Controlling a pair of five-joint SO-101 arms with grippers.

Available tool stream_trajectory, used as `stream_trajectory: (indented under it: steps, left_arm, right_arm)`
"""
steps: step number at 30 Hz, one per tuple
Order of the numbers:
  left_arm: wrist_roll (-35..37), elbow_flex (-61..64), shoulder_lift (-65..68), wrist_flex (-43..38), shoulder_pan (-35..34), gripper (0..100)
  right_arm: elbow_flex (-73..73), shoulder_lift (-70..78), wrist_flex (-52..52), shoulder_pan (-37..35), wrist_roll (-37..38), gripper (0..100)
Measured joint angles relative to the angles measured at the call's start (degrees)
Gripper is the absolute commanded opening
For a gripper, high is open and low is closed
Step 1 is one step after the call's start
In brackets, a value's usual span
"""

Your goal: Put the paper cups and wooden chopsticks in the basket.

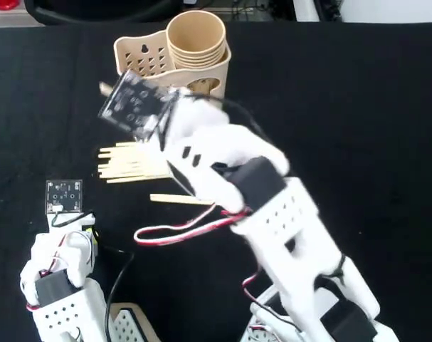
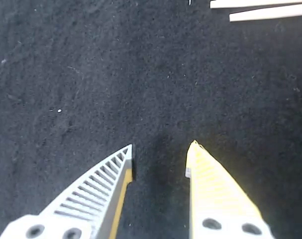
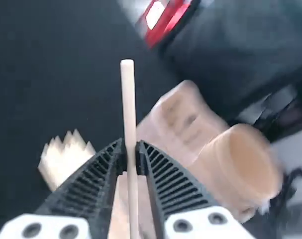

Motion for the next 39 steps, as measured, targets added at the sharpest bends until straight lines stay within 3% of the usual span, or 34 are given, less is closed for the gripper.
stream_trajectory:
  steps: [11, 14, 19, 29, 39]
  left_arm:
    - [0.0, 0.0, 0.0, 0.0, 0.0, 18]
    - [0.0, 0.0, 0.0, 0.0, 0.0, 18]
    - [0.0, 0.0, 0.0, 0.0, 0.0, 18]
    - [0.0, 0.0, 0.0, 0.0, 0.0, 18]
    - [0.0, 0.0, 0.0, 0.0, 0.0, 18]
  right_arm:
    - [-15.4, 6.8, 4.1, -0.3, -1.3, 1.1]
    - [-19.5, 8.4, 4.0, -1.7, -5.8, 1.1]
    - [-22.1, 11.5, -10.5, -1.8, -16.2, 1.1]
    - [-20.6, 22.0, -37.5, 2.4, -16.0, 1.1]
    - [-20.6, 30.6, -42.3, 9.0, -20.8, 1.1]
